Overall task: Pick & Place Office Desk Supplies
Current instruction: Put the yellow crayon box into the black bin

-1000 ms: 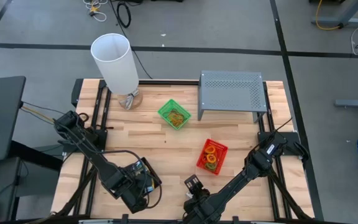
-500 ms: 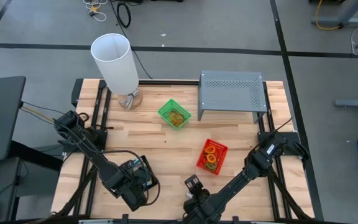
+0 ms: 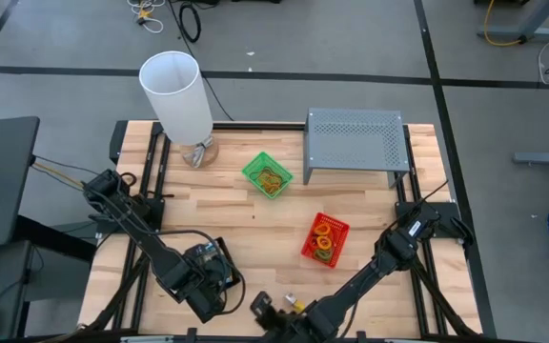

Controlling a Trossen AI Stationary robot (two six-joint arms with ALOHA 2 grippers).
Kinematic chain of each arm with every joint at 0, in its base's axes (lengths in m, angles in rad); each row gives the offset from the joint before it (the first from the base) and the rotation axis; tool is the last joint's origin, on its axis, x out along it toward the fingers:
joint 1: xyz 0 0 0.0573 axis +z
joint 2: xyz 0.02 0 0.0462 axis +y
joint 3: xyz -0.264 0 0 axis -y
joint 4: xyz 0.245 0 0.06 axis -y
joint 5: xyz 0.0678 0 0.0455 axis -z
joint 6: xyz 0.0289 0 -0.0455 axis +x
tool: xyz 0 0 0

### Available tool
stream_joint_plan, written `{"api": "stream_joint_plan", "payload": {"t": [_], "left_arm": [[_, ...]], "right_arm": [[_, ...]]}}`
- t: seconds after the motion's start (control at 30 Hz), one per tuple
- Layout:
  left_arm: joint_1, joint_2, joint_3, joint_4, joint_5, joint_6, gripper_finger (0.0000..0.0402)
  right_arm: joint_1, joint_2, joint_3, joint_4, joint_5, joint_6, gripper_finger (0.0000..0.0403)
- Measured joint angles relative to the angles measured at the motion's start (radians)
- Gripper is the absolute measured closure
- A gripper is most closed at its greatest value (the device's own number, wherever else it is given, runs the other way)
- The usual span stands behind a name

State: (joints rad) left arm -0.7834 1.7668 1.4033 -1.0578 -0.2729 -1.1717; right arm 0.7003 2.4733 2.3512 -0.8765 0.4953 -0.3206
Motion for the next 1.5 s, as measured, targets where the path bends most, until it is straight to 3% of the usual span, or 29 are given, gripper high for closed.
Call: {"api": "stream_joint_plan", "payload": {"t": [0.3, 0.53, 1.0, 1.33, 1.5], "left_arm": [[0.000, 0.000, 0.000, -0.020, -0.025, 0.010, 0.0398], [0.000, 0.000, 0.000, -0.046, -0.029, 0.010, 0.0393], [-0.001, 0.000, 0.001, -0.043, -0.051, 0.013, 0.0383], [-0.002, 0.000, 0.001, -0.044, -0.057, 0.028, 0.0382], [-0.002, 0.000, 0.001, -0.043, -0.060, 0.049, 0.0351]], "right_arm": [[-0.059, 0.001, -0.043, 0.217, -0.001, -0.088, 0.0401], [-0.124, 0.003, -0.178, 0.318, 0.062, -0.091, 0.0402], [-0.179, 0.002, -0.399, 0.773, 0.144, -0.186, 0.0403], [-0.208, 0.001, -0.399, 0.823, 0.150, -0.185, 0.0403], [-0.218, 0.001, -0.399, 0.821, 0.149, -0.182, 0.0403]]}}
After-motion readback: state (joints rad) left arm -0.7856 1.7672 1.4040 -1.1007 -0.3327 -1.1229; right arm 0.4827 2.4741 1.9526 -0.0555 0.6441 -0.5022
